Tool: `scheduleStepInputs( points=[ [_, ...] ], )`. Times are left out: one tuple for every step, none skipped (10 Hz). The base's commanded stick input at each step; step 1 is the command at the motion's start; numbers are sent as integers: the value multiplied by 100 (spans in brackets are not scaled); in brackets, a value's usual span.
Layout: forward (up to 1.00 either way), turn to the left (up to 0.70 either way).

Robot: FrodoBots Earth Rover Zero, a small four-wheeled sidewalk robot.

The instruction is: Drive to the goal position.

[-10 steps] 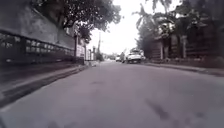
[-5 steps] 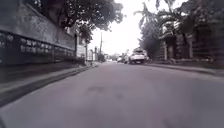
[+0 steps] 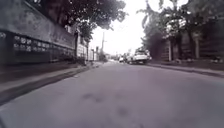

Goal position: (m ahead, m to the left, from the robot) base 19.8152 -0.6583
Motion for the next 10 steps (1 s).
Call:
scheduleStepInputs(
  points=[
    [0,0],
    [0,0],
    [0,0],
    [0,0],
    [0,0],
    [0,0],
    [0,0],
    [23,0],
    [100,0],
    [100,0]
  ],
)
